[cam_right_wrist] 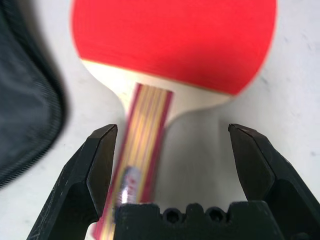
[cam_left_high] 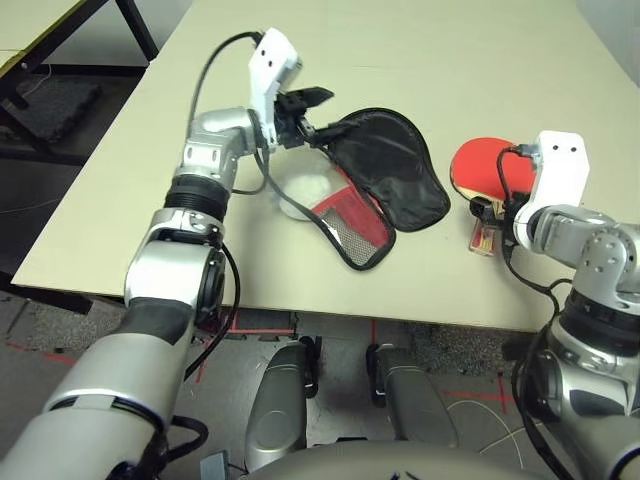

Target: Store the ping-pong paddle in its case and zip it.

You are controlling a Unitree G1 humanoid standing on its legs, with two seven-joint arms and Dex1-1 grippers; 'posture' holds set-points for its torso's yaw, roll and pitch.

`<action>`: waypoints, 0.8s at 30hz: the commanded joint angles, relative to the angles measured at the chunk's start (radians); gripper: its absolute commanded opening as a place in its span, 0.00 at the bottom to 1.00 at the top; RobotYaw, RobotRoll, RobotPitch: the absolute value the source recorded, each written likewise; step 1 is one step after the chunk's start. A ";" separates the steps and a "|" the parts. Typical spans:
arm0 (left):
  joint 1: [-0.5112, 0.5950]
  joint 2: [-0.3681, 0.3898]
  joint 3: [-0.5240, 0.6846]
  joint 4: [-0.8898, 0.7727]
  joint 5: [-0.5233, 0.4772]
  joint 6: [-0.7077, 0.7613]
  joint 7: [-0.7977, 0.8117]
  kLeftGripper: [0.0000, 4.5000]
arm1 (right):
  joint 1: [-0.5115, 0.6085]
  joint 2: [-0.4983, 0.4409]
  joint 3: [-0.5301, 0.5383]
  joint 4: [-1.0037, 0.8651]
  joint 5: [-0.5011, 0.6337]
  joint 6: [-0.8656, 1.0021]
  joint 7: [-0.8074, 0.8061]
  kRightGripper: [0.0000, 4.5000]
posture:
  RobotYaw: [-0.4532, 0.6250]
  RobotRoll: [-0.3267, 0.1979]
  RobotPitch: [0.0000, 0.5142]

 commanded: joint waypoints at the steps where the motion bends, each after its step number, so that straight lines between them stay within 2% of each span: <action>1: 0.016 -0.012 -0.026 -0.031 0.011 0.024 -0.014 1.00 | 0.010 0.022 0.000 0.009 -0.022 0.015 -0.006 0.99 | 0.36 0.62 0.37; 4: 0.019 -0.012 -0.027 -0.037 0.009 0.029 -0.005 1.00 | 0.005 0.035 0.009 0.021 -0.038 0.015 -0.002 0.85 | 0.36 0.62 0.37; 12: 0.034 -0.003 -0.022 -0.056 0.004 0.046 0.004 1.00 | -0.019 0.066 0.043 0.063 -0.061 0.015 0.003 0.26 | 0.38 0.62 0.37; 24: 0.055 0.006 -0.018 -0.098 -0.002 0.068 0.028 1.00 | -0.048 0.085 0.032 0.114 -0.115 0.015 0.015 0.24 | 0.40 0.62 0.38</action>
